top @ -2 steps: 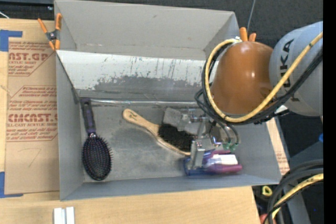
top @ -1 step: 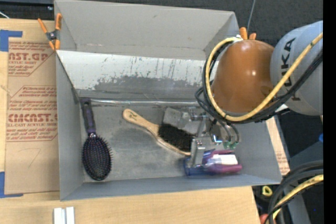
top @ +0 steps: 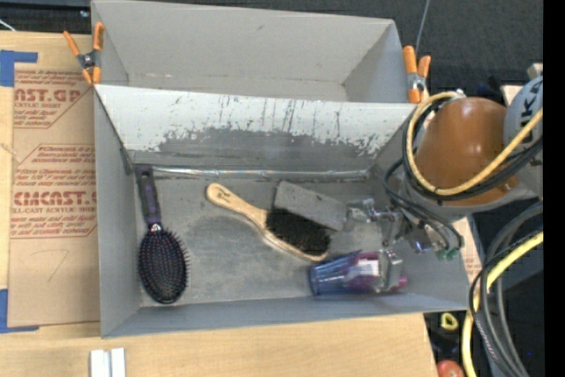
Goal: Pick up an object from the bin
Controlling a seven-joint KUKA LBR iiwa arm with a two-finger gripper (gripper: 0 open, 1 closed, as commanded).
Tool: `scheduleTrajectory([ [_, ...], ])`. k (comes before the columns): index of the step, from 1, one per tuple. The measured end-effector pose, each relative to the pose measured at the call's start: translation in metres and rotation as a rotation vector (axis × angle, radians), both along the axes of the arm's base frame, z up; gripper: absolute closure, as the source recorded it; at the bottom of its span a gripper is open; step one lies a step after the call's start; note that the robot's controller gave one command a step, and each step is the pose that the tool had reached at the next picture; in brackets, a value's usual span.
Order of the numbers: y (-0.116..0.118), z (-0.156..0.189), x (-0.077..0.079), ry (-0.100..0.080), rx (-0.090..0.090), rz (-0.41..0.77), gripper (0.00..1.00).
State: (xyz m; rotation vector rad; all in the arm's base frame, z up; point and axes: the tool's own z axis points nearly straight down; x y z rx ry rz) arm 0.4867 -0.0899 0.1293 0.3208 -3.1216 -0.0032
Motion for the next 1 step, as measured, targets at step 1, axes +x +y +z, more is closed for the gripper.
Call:
scheduleTrajectory([
  [1, 0.0373, 0.0094, -0.0005, -0.007, 0.003, -0.235, 0.00],
])
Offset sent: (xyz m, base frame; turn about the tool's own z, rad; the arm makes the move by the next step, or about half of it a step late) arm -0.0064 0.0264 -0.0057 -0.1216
